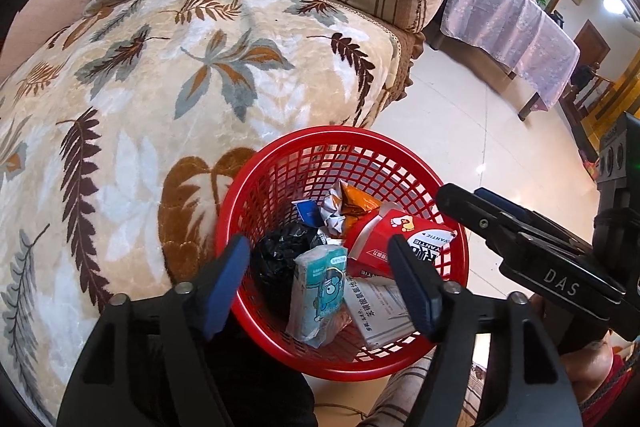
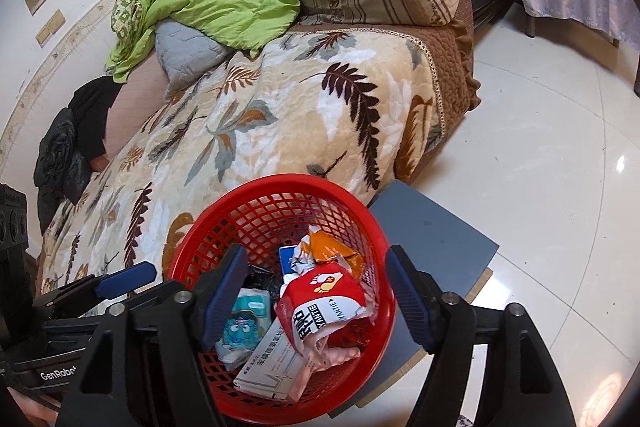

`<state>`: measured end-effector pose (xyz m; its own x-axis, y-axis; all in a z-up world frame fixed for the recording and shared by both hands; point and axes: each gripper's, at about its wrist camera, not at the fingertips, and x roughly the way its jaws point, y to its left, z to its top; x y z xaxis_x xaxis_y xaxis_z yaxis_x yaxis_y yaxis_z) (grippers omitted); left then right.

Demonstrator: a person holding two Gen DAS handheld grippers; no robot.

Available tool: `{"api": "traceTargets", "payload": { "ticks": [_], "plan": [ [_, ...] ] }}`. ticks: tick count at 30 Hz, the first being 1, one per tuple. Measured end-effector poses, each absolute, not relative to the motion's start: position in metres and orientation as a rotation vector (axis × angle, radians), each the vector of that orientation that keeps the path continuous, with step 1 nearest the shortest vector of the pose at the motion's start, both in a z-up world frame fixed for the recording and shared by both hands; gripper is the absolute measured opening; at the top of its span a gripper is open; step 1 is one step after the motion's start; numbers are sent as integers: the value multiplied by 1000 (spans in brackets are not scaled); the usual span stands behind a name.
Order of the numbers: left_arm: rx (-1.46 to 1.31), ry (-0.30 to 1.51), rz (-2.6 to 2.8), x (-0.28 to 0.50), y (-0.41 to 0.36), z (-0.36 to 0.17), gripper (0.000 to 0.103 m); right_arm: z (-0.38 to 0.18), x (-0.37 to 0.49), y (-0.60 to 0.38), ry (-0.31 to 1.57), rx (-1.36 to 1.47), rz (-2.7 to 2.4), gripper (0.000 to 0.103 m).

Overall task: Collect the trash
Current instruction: 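Withdraw both open tools from the red basket toward the bed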

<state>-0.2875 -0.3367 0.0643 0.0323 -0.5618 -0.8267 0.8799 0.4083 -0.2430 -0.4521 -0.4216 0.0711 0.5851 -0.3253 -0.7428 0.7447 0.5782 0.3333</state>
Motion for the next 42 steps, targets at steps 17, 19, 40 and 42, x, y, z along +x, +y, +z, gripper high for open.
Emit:
{"api": "traceTargets", "payload": {
  "ticks": [17,19,40,42],
  "plan": [
    [360,984,-947,-267,-317,75,90,93,-458,-420,694,590,-903,96],
    [356,970,-926,-263,-312,77,90,97,-457,-417,691,574,-928,97],
    [473,598,-669,-265,-246,121,92,106,-440,-346,733,539,-1076,103],
    [489,577,-651,-268,-233,125,92,107,-441,-332,737,549,-1050,103]
  ]
}}
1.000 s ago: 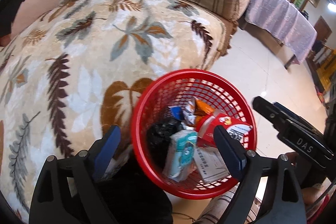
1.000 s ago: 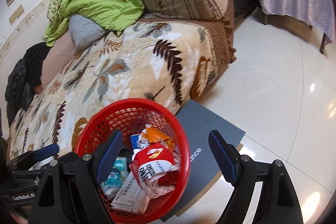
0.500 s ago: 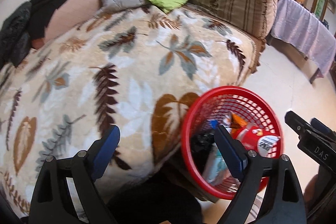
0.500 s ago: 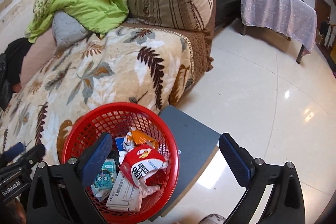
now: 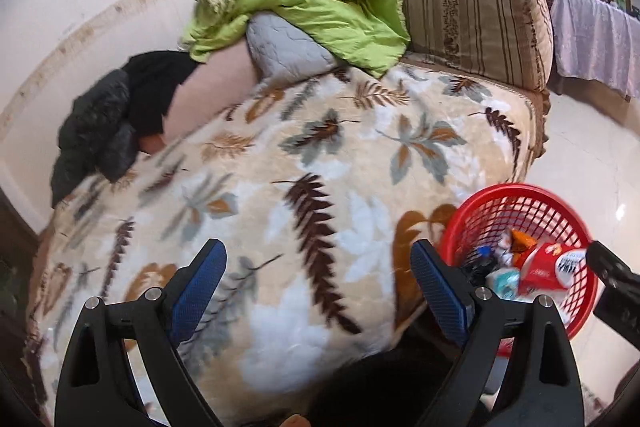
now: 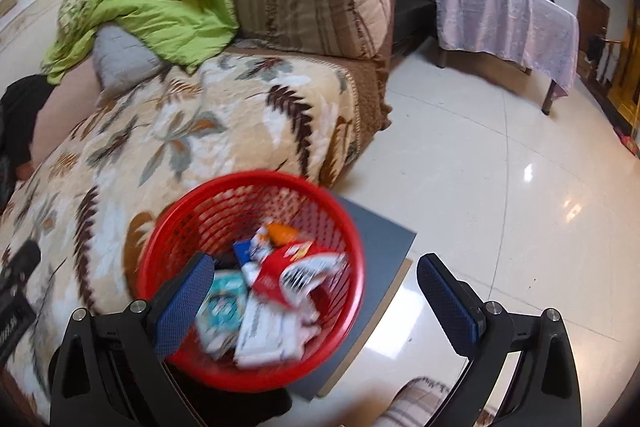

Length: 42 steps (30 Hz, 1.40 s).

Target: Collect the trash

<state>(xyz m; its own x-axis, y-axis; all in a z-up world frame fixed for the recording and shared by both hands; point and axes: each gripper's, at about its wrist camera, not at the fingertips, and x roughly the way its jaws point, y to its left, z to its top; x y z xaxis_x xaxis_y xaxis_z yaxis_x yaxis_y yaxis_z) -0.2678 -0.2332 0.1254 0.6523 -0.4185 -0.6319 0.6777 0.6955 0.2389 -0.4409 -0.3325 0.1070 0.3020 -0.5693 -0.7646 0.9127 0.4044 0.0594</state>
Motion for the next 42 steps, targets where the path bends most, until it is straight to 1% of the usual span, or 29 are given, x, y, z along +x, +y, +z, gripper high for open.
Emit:
{"api": "traceTargets", "payload": {
  "ticks": [3,6,9,14,21,42],
  "plan": [
    [515,559,-625,-274,-219,129,92,110,-442,-309,752,523,-1013,103],
    [530,502,-593,-283,-202,132,92,116,-442,-289,762,471,-1014,103],
    [511,478,-597,-288,-183,135,93,132,-449,-271,712,406,-1056,103],
    [469,498,-616,-287,-161,133,93,149,-461,-258,616,374,-1118,103],
    [425,542,-633,-278,-155,126,93,146,-446,-254,697,285,-1180,103],
    [427,545,-641,-279,-156,121,93,140,-448,-253,700,314,-1159,103]
  ]
}}
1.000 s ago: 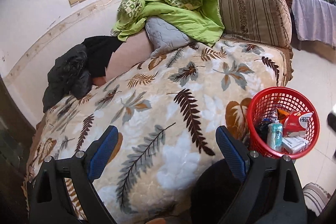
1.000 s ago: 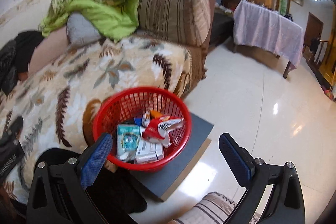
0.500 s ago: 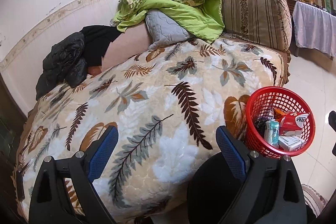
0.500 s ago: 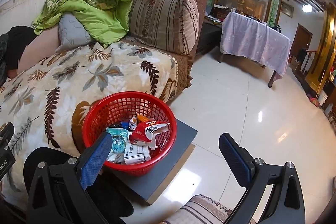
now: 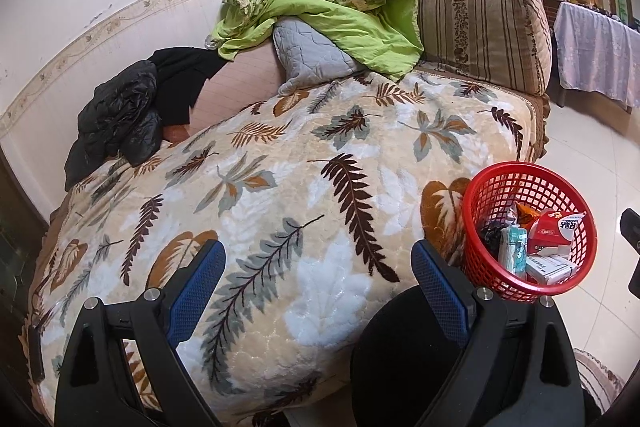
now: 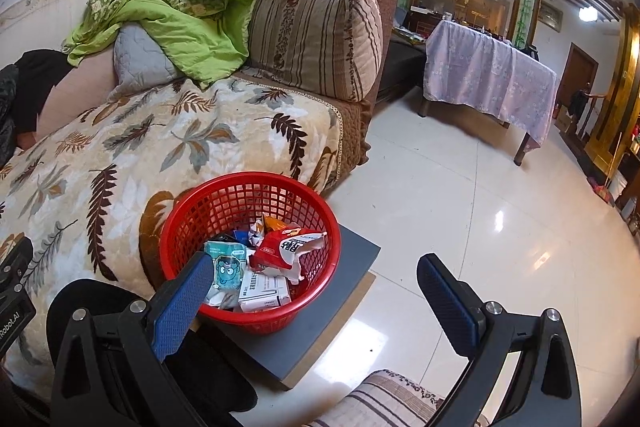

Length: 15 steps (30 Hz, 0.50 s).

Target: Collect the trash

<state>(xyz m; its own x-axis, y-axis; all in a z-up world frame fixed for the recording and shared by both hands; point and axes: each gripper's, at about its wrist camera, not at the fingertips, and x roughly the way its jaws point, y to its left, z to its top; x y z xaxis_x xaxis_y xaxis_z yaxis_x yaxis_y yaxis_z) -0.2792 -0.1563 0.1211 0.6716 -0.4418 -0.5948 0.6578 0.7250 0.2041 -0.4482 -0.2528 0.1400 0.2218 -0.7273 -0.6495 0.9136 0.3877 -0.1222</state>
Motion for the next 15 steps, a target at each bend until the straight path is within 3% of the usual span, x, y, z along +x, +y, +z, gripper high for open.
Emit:
{"api": "traceTargets", "payload": {
  "ticks": [15],
  "plan": [
    [432,546,-643,-279,-156,120,93,139,-443,-254,705,305,-1147,103]
  ]
}}
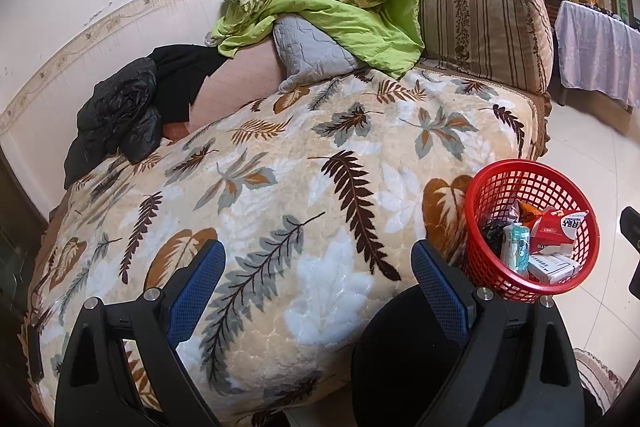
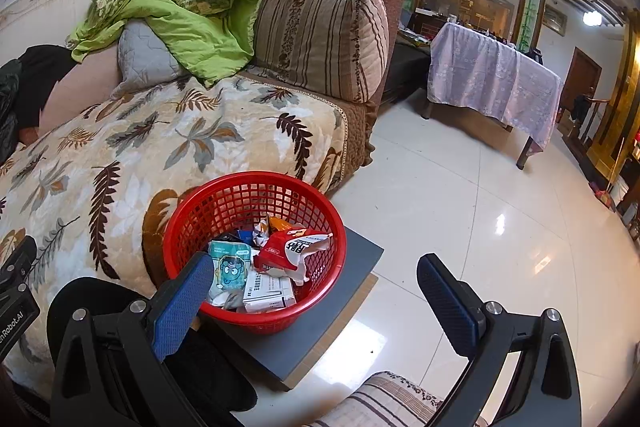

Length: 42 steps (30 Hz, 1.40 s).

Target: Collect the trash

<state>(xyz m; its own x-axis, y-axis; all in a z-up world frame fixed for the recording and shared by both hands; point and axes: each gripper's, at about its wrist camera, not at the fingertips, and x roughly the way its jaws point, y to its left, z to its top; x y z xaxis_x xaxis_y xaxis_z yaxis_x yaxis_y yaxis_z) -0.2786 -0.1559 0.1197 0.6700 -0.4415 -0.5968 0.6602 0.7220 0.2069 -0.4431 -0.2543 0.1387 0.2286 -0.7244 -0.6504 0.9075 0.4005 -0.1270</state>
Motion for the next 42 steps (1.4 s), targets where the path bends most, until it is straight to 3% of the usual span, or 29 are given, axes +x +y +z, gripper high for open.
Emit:
{"api": "traceTargets", "payload": {
  "ticks": [42],
  "plan": [
    [433,548,-646,-277,-155,119,93,137,-441,-254,708,309,-1146,103]
  ]
}}
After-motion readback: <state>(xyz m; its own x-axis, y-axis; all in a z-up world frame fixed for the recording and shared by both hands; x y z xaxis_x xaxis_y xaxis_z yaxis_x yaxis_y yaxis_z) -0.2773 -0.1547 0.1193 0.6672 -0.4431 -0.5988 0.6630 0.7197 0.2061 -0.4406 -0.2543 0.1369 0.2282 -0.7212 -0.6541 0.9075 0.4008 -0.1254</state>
